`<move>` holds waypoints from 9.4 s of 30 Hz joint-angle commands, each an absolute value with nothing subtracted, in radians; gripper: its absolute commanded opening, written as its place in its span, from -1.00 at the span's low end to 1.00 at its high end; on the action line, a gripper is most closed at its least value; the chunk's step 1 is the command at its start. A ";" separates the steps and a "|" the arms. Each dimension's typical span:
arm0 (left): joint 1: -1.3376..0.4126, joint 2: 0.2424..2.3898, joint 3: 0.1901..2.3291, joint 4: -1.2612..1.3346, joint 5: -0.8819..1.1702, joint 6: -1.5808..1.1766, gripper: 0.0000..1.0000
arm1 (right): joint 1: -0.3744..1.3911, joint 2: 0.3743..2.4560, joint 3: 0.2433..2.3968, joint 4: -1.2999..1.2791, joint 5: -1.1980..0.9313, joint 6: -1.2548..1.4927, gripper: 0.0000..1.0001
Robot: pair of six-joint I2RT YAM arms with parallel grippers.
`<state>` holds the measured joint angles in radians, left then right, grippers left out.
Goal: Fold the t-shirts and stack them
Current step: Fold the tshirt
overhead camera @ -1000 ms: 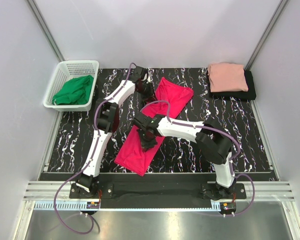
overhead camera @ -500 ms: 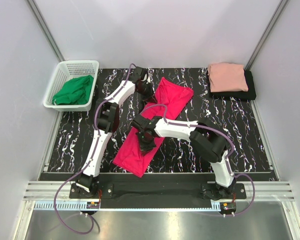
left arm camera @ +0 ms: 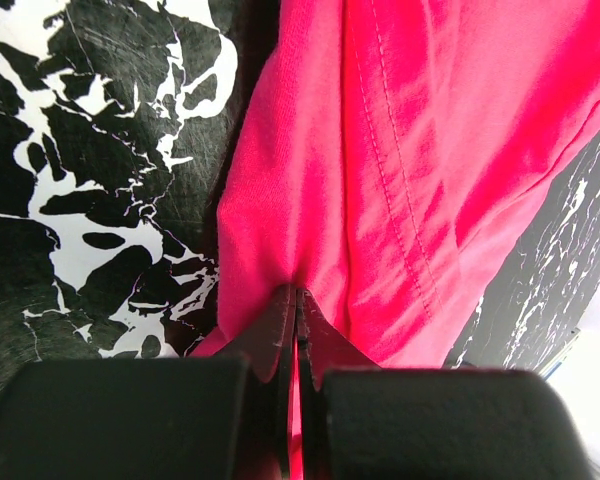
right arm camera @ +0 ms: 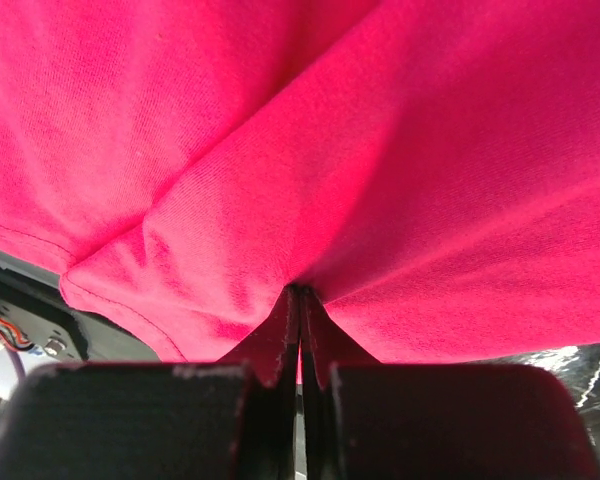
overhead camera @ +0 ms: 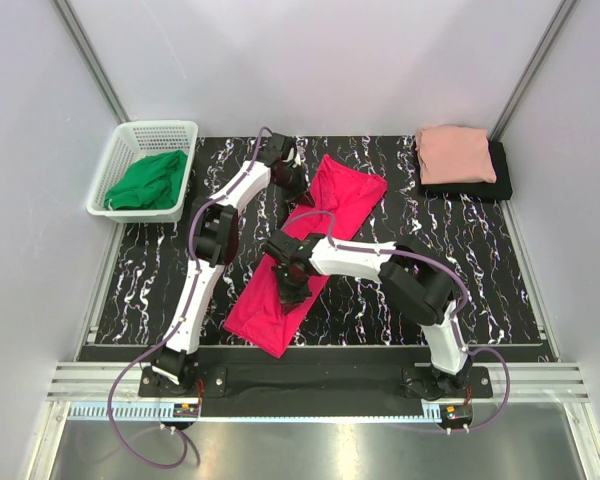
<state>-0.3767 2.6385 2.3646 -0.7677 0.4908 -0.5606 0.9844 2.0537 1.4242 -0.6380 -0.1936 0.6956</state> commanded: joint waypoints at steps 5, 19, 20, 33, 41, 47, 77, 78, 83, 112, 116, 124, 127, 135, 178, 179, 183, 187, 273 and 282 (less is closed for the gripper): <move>-0.370 2.661 2.388 -0.839 0.403 -0.534 -1.00 | 0.992 2.040 1.322 -0.724 -0.146 0.733 -1.00; -0.354 2.658 2.388 -0.856 0.374 -0.526 -1.00 | 0.859 1.973 1.236 -0.839 -0.115 0.749 -1.00; -0.354 2.658 2.387 -0.856 0.370 -0.529 -1.00 | 0.850 1.968 1.235 -0.845 -0.114 0.747 -1.00; -0.338 2.663 2.381 -0.871 0.319 -0.549 -1.00 | 0.815 1.913 1.154 -0.859 -0.130 0.759 -1.00; -0.293 2.643 2.359 -0.873 0.270 -0.568 -1.00 | 0.779 1.887 1.134 -0.868 -0.132 0.747 -1.00; -0.270 2.642 2.368 -0.871 0.253 -0.592 -1.00 | 0.756 1.894 1.163 -0.888 -0.133 0.721 -1.00; -0.293 2.456 2.286 -0.862 0.371 -0.535 -0.20 | 0.716 1.751 1.324 -0.925 -0.183 0.643 -0.74; -0.293 2.432 2.252 -0.862 0.380 -0.526 -0.17 | 0.718 1.726 1.354 -0.934 -0.173 0.640 -0.72; -0.301 2.225 2.087 -0.867 0.373 -0.439 -0.14 | 0.666 1.623 1.604 -0.965 -0.058 0.614 -0.44; -0.629 1.710 1.299 -0.833 0.279 -0.485 -0.13 | 0.311 2.588 2.612 -1.213 -0.253 0.380 -0.51; -0.675 1.706 1.289 -0.834 0.276 -0.506 -0.13 | 0.313 2.612 2.622 -1.209 -0.247 0.383 -0.53; -0.729 1.712 1.249 -0.833 0.279 -0.515 -0.16 | 0.311 2.671 2.675 -1.193 -0.250 0.379 -0.50; -0.739 1.717 1.235 -0.833 0.279 -0.523 -0.19 | 0.310 2.701 2.683 -1.189 -0.252 0.377 -0.53; -0.755 1.741 1.195 -0.784 0.304 -0.534 -0.24 | 0.308 2.737 2.689 -1.154 -0.265 0.397 -0.52; -0.819 1.756 0.985 -0.640 0.373 -0.557 -1.00 | 0.204 2.833 2.786 -0.997 -0.383 0.436 -0.60; -0.818 1.758 0.986 -0.638 0.371 -0.558 -1.00 | 0.201 2.829 2.786 -0.996 -0.396 0.436 -0.47; -0.818 1.744 0.992 -0.640 0.342 -0.571 -0.87 | 0.199 2.793 2.770 -0.983 -0.465 0.431 -0.47; -0.812 1.697 1.006 -0.647 0.288 -0.575 -0.48 | 0.199 2.671 2.718 -0.985 -0.508 0.419 -0.53; -0.586 1.226 0.399 -0.232 0.767 -0.752 0.33 | 0.333 1.091 0.388 -0.420 -0.804 0.749 -0.24; -0.587 1.236 0.285 -0.020 0.778 -0.848 0.34 | 0.341 1.055 0.252 -0.238 -0.819 0.816 -0.21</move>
<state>-0.5831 1.2224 0.3065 -0.1509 0.7536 -0.8116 0.3302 1.0630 0.2901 -0.3634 -0.7815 0.7784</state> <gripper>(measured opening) 0.671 0.393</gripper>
